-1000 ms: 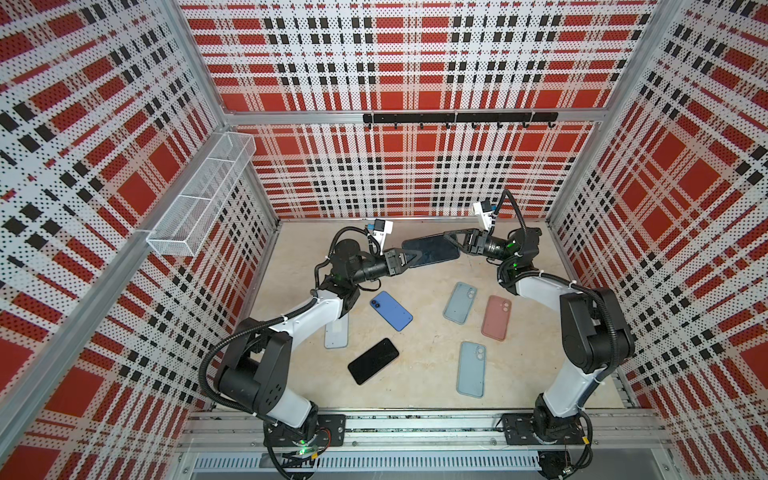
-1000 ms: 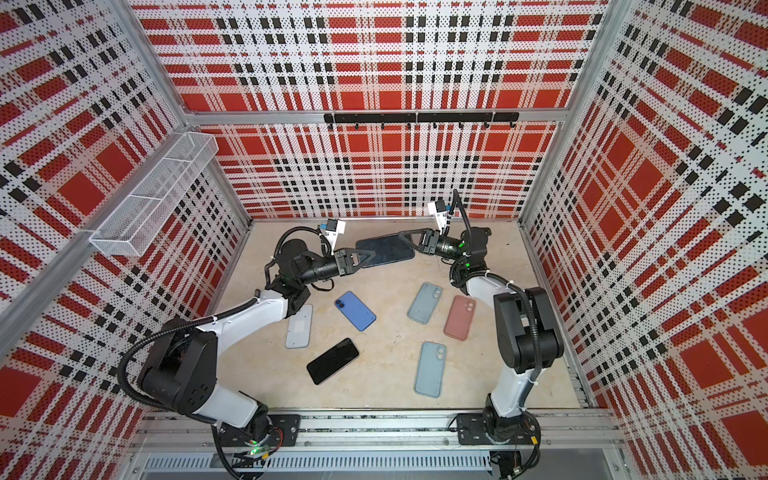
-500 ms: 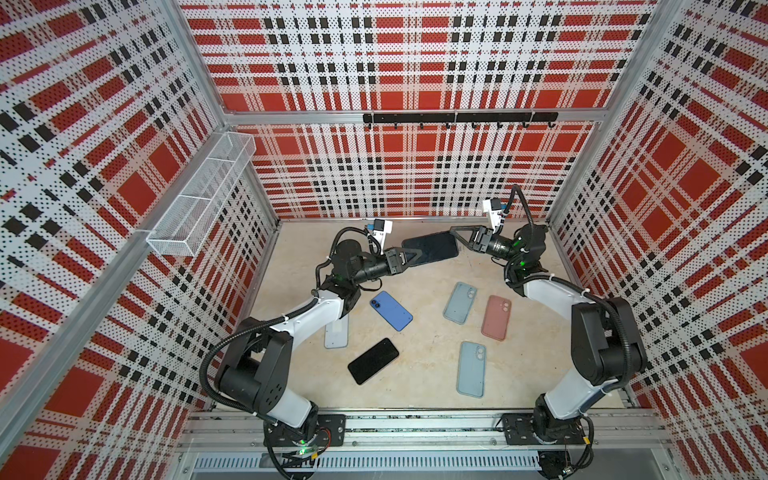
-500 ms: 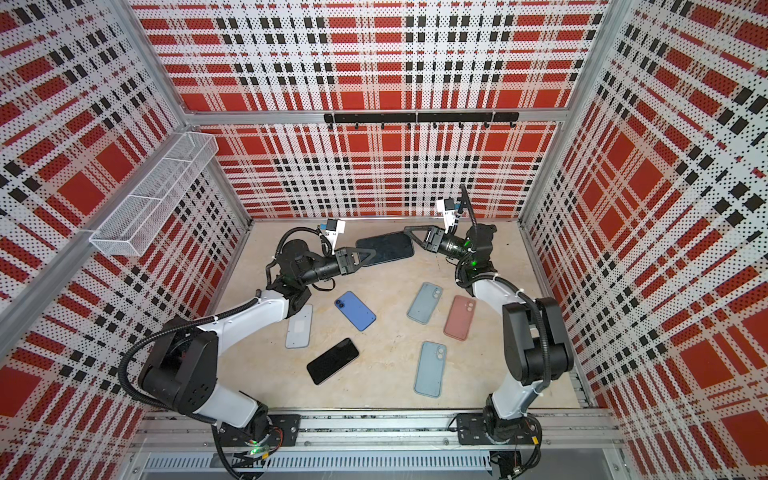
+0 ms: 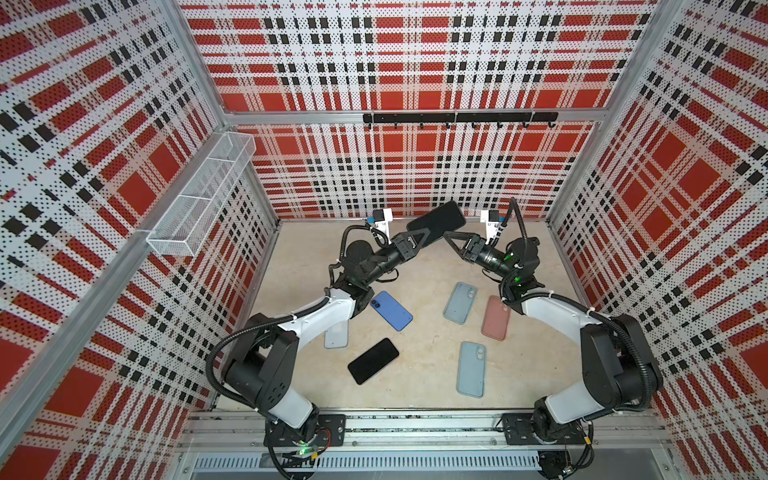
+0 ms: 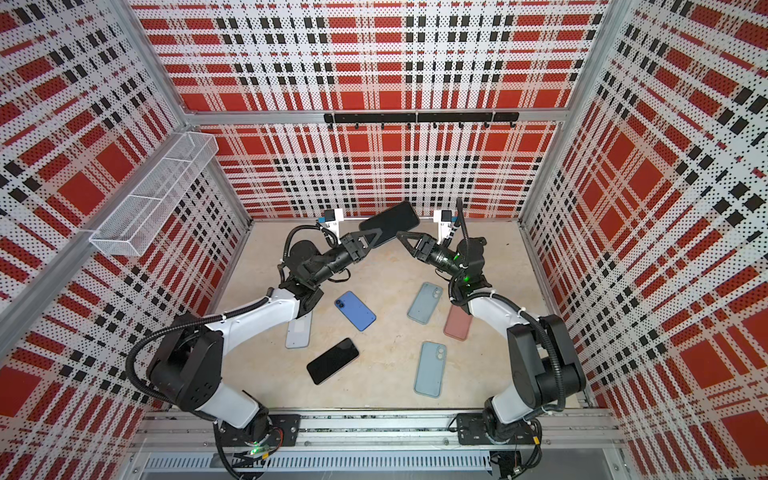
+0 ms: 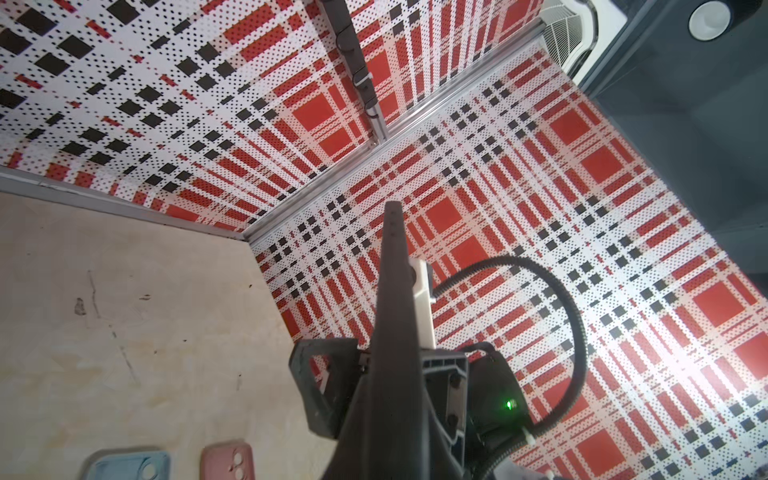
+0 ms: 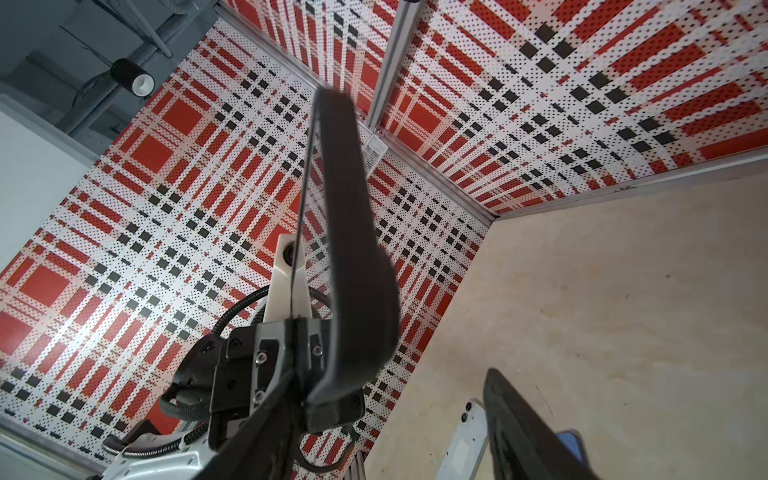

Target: Put the phone into the phone case

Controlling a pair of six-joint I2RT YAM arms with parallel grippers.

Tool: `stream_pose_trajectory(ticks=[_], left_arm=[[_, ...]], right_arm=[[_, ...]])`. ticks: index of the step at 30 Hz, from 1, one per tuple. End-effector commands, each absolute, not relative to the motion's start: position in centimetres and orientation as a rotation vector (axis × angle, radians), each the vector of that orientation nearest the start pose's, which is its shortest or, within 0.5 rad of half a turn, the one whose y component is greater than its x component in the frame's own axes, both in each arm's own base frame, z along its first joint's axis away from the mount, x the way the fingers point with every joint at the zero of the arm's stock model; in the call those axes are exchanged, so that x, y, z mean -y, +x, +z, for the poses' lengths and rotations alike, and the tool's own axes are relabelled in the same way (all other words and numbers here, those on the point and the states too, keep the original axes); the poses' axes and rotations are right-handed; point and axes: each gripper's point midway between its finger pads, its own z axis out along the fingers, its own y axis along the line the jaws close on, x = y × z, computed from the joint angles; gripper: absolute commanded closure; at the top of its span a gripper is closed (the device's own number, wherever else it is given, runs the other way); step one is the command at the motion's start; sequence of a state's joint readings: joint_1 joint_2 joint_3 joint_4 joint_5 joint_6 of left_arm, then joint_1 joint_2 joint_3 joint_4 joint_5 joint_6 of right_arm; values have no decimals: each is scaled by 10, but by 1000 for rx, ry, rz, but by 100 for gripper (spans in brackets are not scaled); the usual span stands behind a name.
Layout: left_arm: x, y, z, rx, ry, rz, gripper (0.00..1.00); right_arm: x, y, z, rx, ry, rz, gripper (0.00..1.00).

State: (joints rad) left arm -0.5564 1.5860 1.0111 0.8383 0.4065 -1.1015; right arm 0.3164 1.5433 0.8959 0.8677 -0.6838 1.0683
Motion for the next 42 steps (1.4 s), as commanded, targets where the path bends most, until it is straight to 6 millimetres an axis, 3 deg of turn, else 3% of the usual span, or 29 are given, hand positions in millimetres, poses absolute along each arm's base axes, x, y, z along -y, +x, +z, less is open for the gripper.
stream_pose_trajectory(ticks=[1, 6, 13, 18, 22, 24, 28, 32, 36, 42], left_arm=[[316, 368, 405, -1346, -6, -1704, 100], [323, 363, 397, -1357, -19, -1745, 100], [329, 360, 391, -1369, -22, -1762, 100], [332, 362, 387, -1391, 8, -1758, 100], [330, 362, 379, -1443, 78, -1716, 79], [326, 362, 369, -1488, 132, -1668, 68], [300, 363, 343, -1624, 200, -1554, 46], [274, 351, 325, -1772, 353, -1354, 28], [271, 330, 317, -1884, 585, -1190, 20], [291, 316, 310, -1933, 737, -1306, 20]], right_arm=[[-236, 389, 359, -1455, -66, 1576, 32], [-237, 391, 371, -1400, -76, 1601, 40], [-237, 393, 383, -1339, -81, 1643, 71], [-235, 391, 388, -1342, -87, 1609, 87], [-232, 389, 389, -1376, -103, 1562, 99], [-228, 389, 390, -1397, -110, 1549, 100], [-222, 385, 392, -1452, -177, 1542, 100], [-228, 372, 386, -1545, -316, 1555, 100], [-238, 355, 375, -1620, -461, 1589, 100], [-246, 338, 366, -1656, -591, 1668, 100]])
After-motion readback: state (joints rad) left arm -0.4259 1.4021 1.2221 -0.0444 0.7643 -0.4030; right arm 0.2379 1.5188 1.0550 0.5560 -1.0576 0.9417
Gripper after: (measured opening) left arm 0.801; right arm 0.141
